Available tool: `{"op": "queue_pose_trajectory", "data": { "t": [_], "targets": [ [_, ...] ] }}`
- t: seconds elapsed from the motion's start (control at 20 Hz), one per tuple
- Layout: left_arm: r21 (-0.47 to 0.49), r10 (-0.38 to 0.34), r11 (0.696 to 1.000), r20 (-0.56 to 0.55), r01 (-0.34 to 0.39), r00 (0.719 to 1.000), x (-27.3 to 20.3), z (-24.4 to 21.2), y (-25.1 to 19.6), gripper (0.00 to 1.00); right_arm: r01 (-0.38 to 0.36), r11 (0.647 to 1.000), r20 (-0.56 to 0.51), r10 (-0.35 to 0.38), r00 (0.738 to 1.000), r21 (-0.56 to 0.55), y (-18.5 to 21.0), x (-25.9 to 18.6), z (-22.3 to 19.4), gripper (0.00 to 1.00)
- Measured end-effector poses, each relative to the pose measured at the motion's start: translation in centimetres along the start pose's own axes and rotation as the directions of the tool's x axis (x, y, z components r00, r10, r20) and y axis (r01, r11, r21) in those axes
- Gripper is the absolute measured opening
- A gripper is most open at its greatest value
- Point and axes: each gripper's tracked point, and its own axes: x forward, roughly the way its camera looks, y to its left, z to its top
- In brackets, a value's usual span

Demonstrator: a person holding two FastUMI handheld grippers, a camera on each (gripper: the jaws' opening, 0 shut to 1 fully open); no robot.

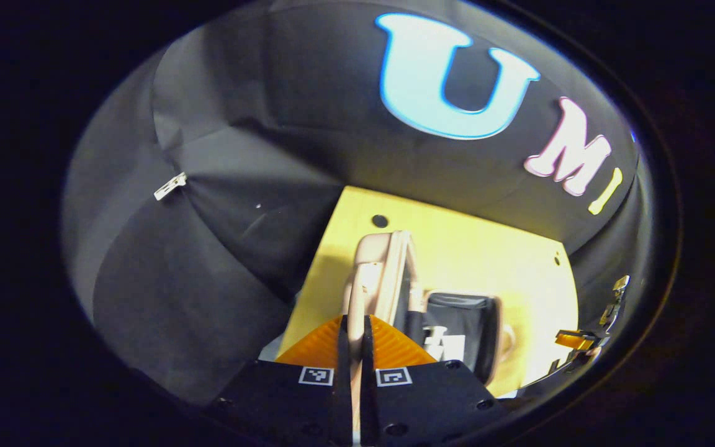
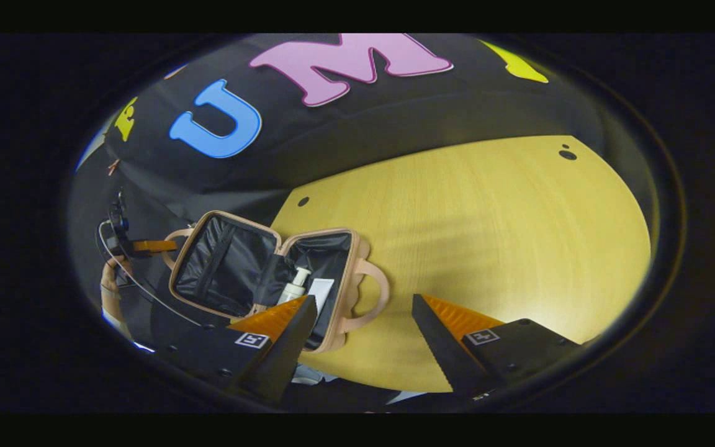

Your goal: First open the suitcase, pack the skin care products into it, and then close the suitcase.

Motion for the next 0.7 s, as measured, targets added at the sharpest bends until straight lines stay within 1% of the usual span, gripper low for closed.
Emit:
{"op": "queue_pose_trajectory", "data": {
  "t": [0.15, 0.3, 0.4, 0.45, 0.55, 0.6, 0.7],
  "targets": [
    [0.035, -0.076, 0.997, 0.044, 0.074, 0.996, -2.1, -0.4, -7.3, 0.10, -0.001, 1.000, 0.019, 0.001, 1.000, -0.021, -2.8, -3.1, 0.3, 0.98],
    [0.061, -0.148, 0.987, 0.044, 0.146, 0.988, -1.0, -1.6, -15.2, 0.10, 0.005, 1.000, 0.052, -0.004, 0.999, -0.025, -5.6, -6.6, 0.8, 0.98],
    [0.070, -0.216, 0.974, 0.003, 0.216, 0.976, 0.5, -3.3, -20.4, 0.10, 0.011, 1.000, 0.081, -0.009, 0.997, -0.017, -7.2, -9.1, 0.9, 0.98],
    [0.089, -0.243, 0.966, -0.022, 0.244, 0.970, 1.8, -4.4, -23.0, 0.10, 0.009, 1.000, 0.096, -0.008, 0.995, -0.011, -7.8, -10.4, 0.9, 0.98],
    [0.078, -0.287, 0.952, -0.096, 0.295, 0.953, 4.1, -7.3, -27.6, 0.11, 0.014, 1.000, 0.113, -0.015, 0.994, 0.007, -9.6, -12.7, 0.4, 0.98],
    [0.085, -0.290, 0.949, -0.136, 0.303, 0.947, 5.9, -9.0, -29.7, 0.11, 0.022, 1.000, 0.117, -0.025, 0.993, 0.022, -10.5, -13.8, 0.1, 0.98],
    [0.127, -0.260, 0.948, -0.224, 0.292, 0.939, 9.3, -13.1, -32.5, 0.10, 0.041, 0.997, 0.134, -0.049, 0.990, 0.067, -12.7, -15.5, -0.5, 0.98]
  ]
}}
